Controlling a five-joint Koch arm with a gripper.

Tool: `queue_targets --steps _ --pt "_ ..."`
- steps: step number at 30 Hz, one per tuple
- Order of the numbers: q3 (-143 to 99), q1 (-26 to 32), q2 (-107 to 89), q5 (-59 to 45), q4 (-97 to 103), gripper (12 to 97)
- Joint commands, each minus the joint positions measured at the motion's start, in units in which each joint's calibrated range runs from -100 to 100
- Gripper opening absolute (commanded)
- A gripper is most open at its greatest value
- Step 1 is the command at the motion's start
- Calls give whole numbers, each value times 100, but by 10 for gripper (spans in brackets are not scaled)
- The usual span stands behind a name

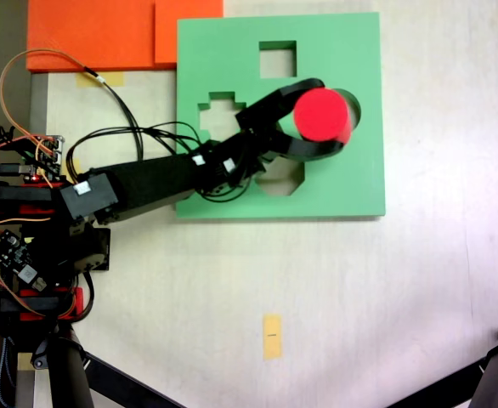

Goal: Put the cylinder block into the corresponding hole

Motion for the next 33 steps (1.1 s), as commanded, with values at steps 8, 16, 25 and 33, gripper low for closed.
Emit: queue_targets --steps 8,16,25,33 --pt "1578 142 800 -73 -344 384" --pt "2127 234 1247 -73 -652 384" --pt "1857 249 1345 -44 -584 385" --pt "1548 220 1345 0 -517 385"
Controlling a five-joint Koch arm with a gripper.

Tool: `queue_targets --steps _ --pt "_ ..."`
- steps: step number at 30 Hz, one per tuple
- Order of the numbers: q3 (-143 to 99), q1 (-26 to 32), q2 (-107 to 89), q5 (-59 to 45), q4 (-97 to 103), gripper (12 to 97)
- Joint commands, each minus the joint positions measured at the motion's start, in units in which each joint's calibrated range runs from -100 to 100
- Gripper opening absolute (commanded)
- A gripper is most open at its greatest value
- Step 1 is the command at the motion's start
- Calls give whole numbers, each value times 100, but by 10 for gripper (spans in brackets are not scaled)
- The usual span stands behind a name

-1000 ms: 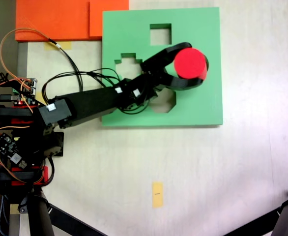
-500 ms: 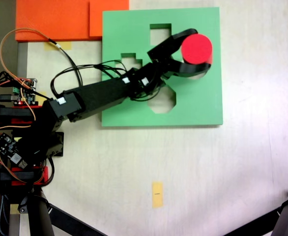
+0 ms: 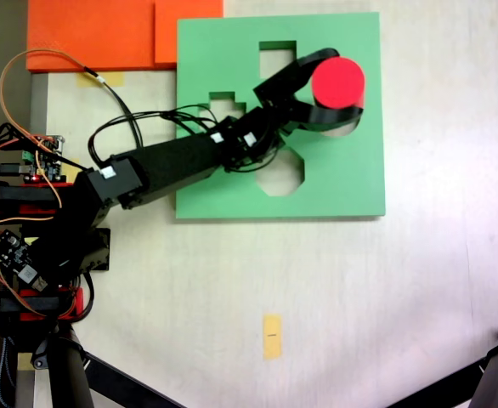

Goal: Put the cylinder block into the corresponding hole

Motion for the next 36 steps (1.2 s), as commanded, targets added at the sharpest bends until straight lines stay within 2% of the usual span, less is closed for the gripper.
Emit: queue_targets --steps 1,36 --pt "58 -29 -146 5 256 385" --pt "536 -117 1348 127 343 388"
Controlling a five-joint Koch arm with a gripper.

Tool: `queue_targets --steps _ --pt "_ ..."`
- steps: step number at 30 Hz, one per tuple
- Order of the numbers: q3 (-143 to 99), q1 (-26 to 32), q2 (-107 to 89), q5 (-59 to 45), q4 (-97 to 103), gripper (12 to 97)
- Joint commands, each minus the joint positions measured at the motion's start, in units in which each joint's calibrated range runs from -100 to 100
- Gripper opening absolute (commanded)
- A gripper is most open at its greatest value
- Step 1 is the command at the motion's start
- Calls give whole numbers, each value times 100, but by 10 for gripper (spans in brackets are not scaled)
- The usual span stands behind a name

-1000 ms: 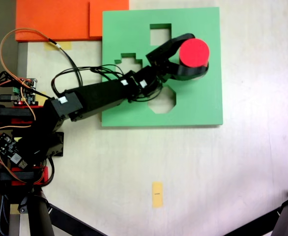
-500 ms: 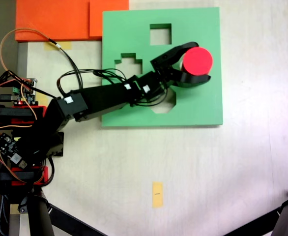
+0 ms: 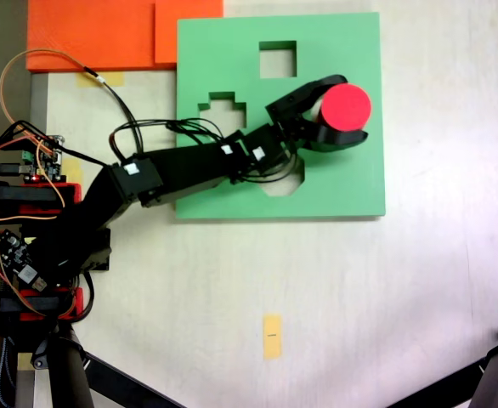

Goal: Put the cylinder block into the corresponding hole

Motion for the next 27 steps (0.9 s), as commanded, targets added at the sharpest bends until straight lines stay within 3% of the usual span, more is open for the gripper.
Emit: queue_targets --steps 1,27 --pt "508 34 36 15 333 388" --pt "498 215 413 44 526 392"
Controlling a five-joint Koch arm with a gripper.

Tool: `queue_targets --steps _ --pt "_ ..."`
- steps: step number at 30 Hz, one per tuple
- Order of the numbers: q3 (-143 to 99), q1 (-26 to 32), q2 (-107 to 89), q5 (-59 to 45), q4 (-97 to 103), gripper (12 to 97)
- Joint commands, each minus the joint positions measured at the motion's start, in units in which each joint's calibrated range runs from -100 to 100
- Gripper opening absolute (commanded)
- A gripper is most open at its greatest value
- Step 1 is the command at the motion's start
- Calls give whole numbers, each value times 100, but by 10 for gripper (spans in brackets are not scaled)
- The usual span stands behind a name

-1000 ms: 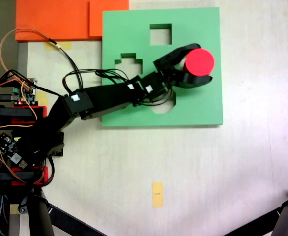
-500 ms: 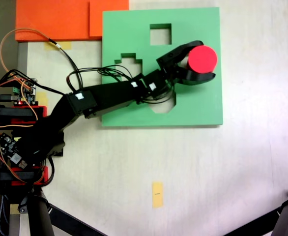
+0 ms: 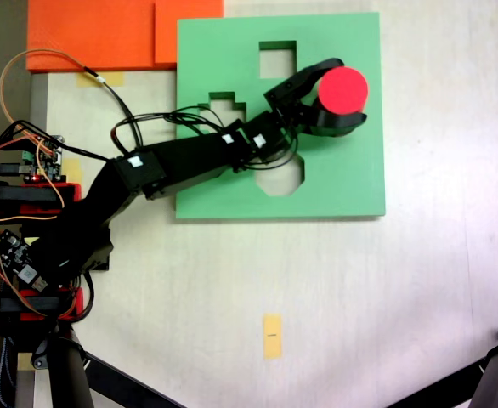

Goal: Put the cylinder block into the corresponding hole

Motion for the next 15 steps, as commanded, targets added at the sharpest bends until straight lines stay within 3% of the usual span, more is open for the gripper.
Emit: queue_targets --steps 1,15 --pt "36 29 -38 20 574 397" --pt "-522 -10 -80 34 853 399"
